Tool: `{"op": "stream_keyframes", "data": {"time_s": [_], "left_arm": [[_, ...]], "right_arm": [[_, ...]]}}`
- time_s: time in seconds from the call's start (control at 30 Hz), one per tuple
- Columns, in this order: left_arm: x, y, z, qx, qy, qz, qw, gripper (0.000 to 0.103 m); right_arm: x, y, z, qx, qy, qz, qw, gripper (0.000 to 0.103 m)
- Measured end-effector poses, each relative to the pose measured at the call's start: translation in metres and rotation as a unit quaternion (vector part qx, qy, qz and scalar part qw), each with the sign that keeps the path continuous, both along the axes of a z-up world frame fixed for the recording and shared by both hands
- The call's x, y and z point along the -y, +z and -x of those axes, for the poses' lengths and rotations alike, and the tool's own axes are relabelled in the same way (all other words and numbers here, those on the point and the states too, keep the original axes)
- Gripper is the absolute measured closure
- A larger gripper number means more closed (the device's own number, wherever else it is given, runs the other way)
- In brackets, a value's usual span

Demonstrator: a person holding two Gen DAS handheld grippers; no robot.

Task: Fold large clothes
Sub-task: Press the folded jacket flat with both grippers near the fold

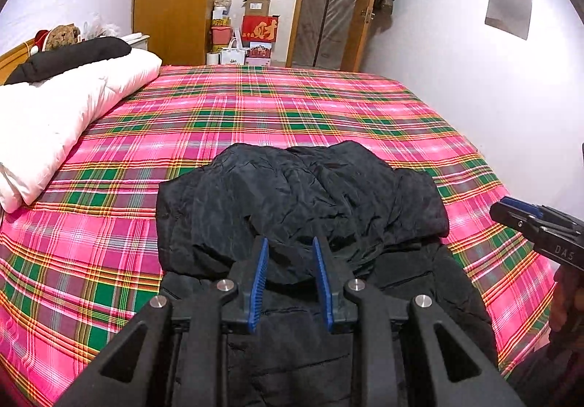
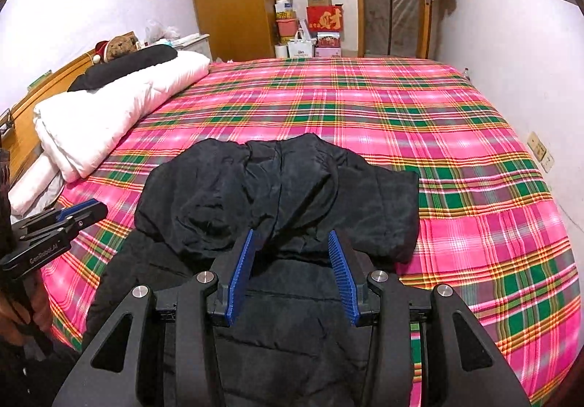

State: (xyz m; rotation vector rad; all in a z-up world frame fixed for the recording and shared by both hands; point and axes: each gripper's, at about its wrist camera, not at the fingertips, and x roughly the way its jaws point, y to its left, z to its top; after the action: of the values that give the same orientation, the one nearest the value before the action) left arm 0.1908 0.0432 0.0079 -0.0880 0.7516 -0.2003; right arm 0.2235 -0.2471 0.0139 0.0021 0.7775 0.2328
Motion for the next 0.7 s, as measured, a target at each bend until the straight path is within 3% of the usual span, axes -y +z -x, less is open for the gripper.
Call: {"op": "stream_keyframes", "data": {"time_s": [0.17, 0.43, 0.7], "left_arm": [[0.001, -0.003, -0.008, -0.005, 0.002, -0.001, 1.0, 0.077], [-0.004, 0.014, -0.011, 0.027, 0.004, -0.001, 0.9996, 0.077], [0.002, -0.034, -0.045, -0.02, 0.001, 0.002, 0.9998, 0.077]], "right_arm": [[0.001, -0.003, -0.007, -0.003, -0.002, -0.01, 1.0, 0.06], [-0.003, 0.003, -0.017, 0.018, 0.0, -0.029, 0.999, 0.06], [-0.011, -0.057, -0.052, -0.041, 0.002, -0.008, 0.999, 0.058]]}}
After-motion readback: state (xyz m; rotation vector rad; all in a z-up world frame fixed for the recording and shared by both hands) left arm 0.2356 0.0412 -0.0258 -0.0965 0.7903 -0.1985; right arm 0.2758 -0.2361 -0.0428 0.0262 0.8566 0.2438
